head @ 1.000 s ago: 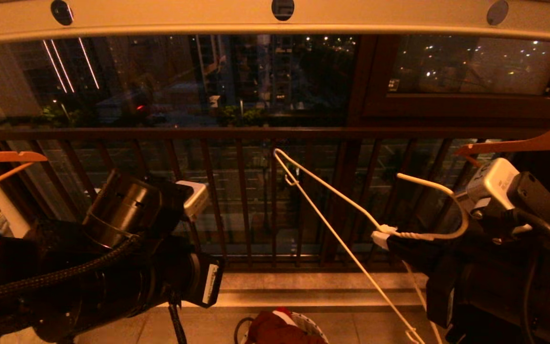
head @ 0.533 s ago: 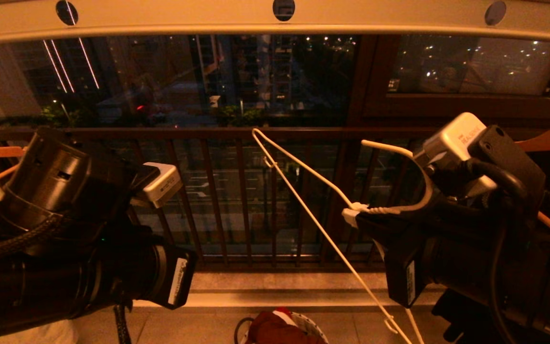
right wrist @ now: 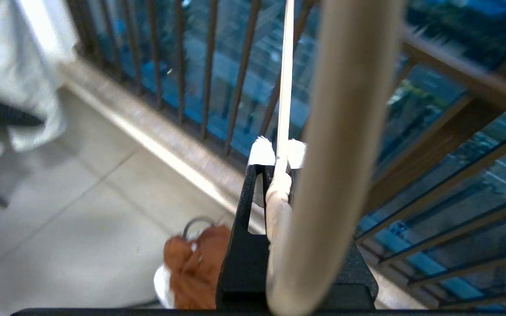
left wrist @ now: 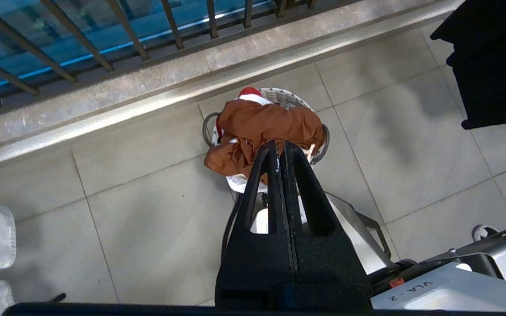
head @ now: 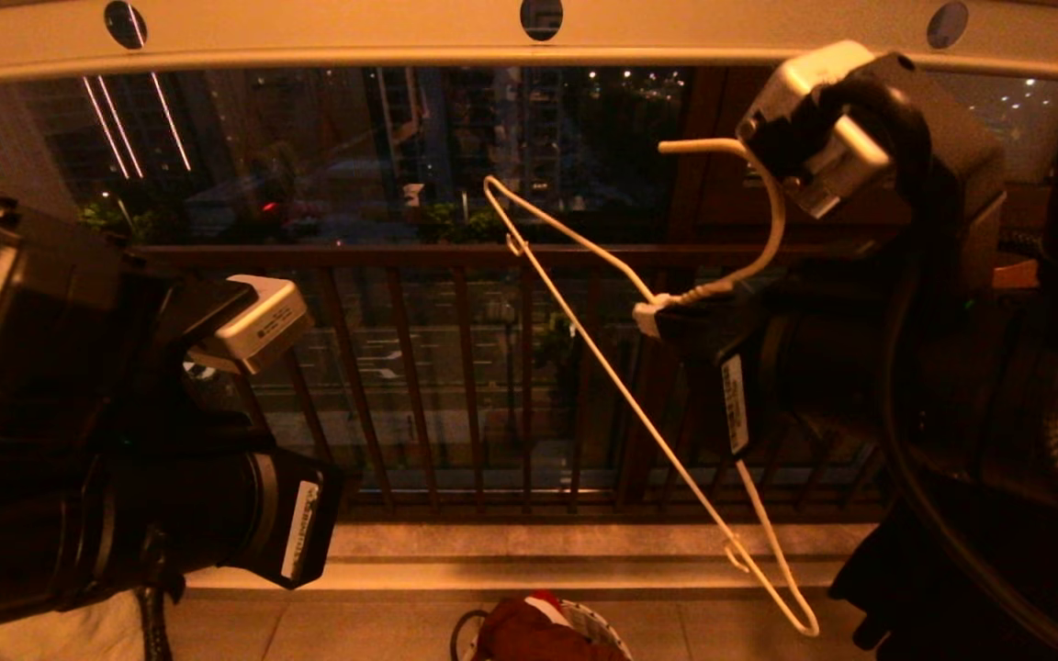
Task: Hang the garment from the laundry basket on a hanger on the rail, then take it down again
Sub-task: Hang the clothes rack on the clothesline
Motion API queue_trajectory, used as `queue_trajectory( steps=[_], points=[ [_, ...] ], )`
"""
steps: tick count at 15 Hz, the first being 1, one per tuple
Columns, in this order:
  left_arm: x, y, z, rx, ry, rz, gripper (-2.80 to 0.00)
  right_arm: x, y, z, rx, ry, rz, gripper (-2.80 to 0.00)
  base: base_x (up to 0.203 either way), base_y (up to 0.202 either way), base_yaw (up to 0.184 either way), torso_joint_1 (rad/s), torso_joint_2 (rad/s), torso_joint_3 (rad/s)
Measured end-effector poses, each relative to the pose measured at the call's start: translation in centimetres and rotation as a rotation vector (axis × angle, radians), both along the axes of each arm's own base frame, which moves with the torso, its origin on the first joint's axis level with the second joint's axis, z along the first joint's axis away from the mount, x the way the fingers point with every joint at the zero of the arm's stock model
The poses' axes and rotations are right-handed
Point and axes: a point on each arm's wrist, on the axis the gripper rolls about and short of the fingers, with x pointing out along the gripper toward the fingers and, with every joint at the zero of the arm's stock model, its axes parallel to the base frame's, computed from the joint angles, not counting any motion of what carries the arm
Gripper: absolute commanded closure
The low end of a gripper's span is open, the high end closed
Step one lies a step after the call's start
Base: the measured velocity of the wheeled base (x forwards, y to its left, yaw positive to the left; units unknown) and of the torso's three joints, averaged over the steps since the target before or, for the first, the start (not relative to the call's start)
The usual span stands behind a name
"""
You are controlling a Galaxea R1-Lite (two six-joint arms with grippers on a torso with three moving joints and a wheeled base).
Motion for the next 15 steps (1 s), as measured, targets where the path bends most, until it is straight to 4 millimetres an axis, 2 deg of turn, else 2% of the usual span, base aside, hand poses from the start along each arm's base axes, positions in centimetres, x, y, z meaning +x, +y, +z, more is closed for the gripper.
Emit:
queue_trajectory(
  steps=[4, 8, 15],
  points=[
    [-0.3, -0.1, -0.1, 0.003, 0.002, -0.016, 0.0, 0.5, 1.1, 2.3, 0.022, -0.021, -0.004, 0.0, 0.0, 0.0, 0.0, 0.0, 0.0, 0.0],
    [-0.5, 0.0, -0.4, 0.034, 0.009, -0.036, 0.0, 0.5, 2.7, 3.0, 0.029, -0.04, -0.018, 0.0, 0.0, 0.0, 0.0, 0.0, 0.0, 0.0],
    [-0.9, 0.1, -0.5, 0.042, 0.007, -0.049, 0.0, 2.0, 5.2, 3.6, 0.022, -0.072, -0.041, 0.0, 0.0, 0.0, 0.0, 0.0, 0.0, 0.0]
  ],
)
